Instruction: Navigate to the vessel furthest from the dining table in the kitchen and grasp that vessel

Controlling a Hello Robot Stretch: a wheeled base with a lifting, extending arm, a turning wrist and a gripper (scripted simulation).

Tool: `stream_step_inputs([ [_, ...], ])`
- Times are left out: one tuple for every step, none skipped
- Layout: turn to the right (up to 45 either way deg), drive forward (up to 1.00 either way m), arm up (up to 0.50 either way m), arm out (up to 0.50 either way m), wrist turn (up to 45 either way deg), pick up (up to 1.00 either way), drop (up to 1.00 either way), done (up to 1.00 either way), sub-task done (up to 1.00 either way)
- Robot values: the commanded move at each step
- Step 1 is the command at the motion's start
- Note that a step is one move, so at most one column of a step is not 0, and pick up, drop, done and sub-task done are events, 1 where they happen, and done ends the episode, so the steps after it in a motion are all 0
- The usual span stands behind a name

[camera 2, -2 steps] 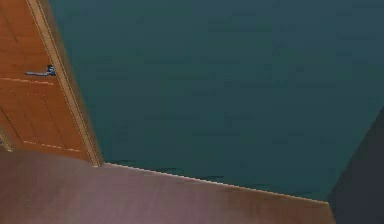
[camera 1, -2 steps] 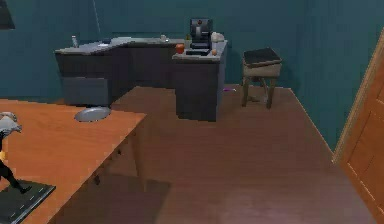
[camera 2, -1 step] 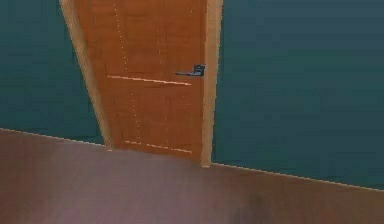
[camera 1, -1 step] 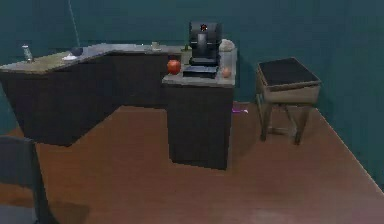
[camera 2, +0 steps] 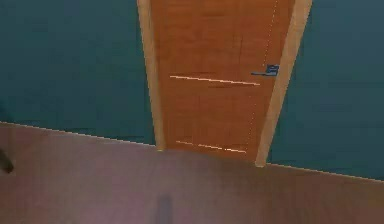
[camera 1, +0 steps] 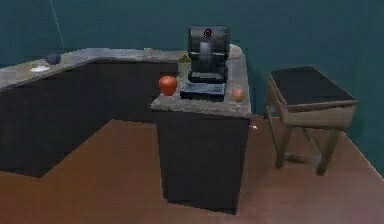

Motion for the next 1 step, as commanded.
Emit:
stream_step_inputs([
  [-30.0, 0.0, 0.0, 0.0, 0.0, 0.0, 0.0, 0.0, 0.0],
])
